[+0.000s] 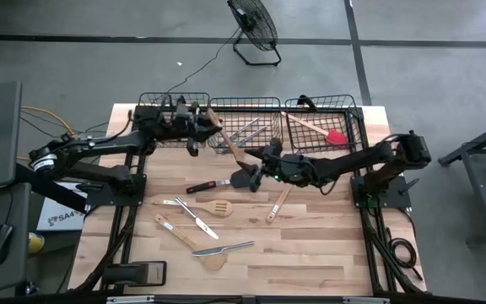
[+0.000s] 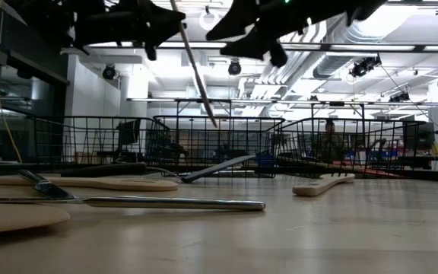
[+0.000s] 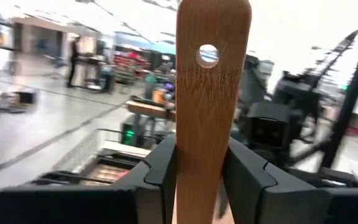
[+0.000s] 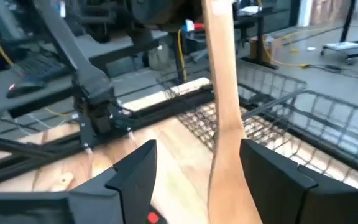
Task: Pick & Place Kitchen Items
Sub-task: Put the brown serving spoon into the left mesh basket
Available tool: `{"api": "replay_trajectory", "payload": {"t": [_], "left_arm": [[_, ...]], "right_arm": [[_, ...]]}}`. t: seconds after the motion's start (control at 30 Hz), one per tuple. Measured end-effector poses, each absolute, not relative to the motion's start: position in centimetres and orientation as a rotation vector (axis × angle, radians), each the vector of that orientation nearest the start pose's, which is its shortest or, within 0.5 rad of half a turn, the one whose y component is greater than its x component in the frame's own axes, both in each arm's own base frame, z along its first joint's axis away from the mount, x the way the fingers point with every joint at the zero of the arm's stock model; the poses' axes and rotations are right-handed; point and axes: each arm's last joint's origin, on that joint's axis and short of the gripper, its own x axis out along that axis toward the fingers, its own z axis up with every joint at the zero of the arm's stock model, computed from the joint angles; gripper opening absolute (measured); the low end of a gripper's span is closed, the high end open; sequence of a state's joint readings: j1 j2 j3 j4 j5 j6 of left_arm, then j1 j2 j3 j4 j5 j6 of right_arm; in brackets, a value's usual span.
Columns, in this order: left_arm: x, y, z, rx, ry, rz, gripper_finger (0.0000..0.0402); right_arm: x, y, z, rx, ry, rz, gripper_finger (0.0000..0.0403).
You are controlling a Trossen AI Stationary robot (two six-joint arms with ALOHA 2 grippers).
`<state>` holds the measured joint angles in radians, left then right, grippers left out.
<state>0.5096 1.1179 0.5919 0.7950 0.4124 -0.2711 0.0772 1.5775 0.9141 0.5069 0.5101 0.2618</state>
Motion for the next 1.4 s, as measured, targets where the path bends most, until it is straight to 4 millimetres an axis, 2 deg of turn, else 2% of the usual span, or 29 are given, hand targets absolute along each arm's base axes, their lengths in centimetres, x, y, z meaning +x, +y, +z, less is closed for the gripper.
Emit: {"api": "replay_trajectory", "payload": {"t": [0.2,0.33,0.57,0.7,0.97,1.4], "left_arm": [[18.9,11.1,31.1,-0.17,-0.3,0.168,0.0094],[17.1,11.2,32.0,-0.196,-0.337,0.25,0.0094],[14.4,12.0,31.8,-0.309,-0.313,0.609,0.0094],[13.2,12.3,31.7,-0.324,-0.302,0.754,0.0094],[11.6,12.4,32.3,-0.304,-0.345,0.807,0.0094],[9.5,12.9,31.7,-0.318,-0.288,1.001,0.0094]], "right_arm": [[32.8,2.2,26.0,0.183,0.151,-0.504,0.0207],[32.6,2.8,26.0,0.169,0.159,-0.524,0.0199],[32.3,3.0,25.2,0.197,0.217,-0.557,0.0186],[32.2,3.0,25.0,0.204,0.232,-0.561,0.0181],[32.2,2.9,25.0,0.211,0.231,-0.564,0.0175],[32.1,2.8,24.8,0.206,0.256,-0.572,0.0175]]}}
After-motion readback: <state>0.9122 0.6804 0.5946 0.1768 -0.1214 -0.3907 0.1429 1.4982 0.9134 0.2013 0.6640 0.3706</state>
